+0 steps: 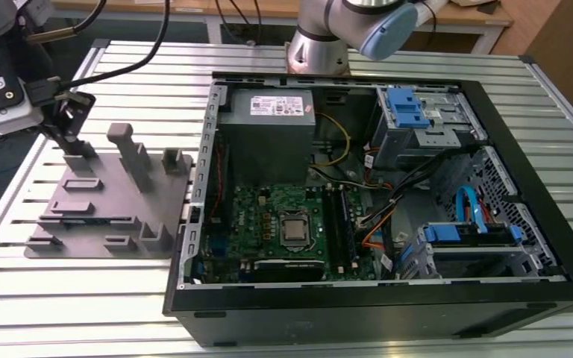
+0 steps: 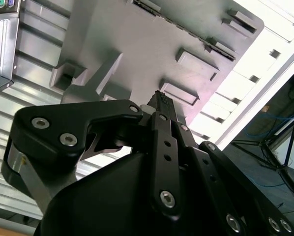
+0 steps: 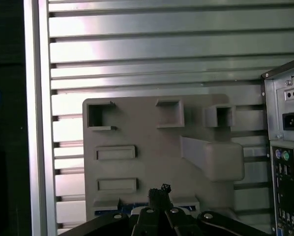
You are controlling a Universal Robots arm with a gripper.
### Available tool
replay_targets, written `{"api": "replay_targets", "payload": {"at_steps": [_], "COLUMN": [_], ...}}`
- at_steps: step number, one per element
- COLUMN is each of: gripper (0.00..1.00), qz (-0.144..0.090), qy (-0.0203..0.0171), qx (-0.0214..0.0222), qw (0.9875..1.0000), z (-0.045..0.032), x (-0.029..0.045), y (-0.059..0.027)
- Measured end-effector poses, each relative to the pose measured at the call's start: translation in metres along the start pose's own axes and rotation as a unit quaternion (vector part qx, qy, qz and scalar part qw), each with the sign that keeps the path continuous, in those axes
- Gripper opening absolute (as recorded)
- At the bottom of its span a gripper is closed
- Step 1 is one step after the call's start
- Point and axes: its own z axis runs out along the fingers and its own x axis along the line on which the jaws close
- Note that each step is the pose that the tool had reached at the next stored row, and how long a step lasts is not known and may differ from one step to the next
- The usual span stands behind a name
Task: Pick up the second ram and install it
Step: 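Reach for the second ram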
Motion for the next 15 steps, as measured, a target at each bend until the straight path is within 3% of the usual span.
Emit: {"api": "replay_targets", "payload": {"at_steps": [8,15], "gripper": [0.07,0.07], "qz": [0.0,0.0], "qy": [0.0001,0.0001], "qx": [0.0,0.0], "qw": [1.0,1.0], "z": [0.0144,0.0262], "x": [0.0004,0.0008], "y": [-0.0023,-0.0136]}}
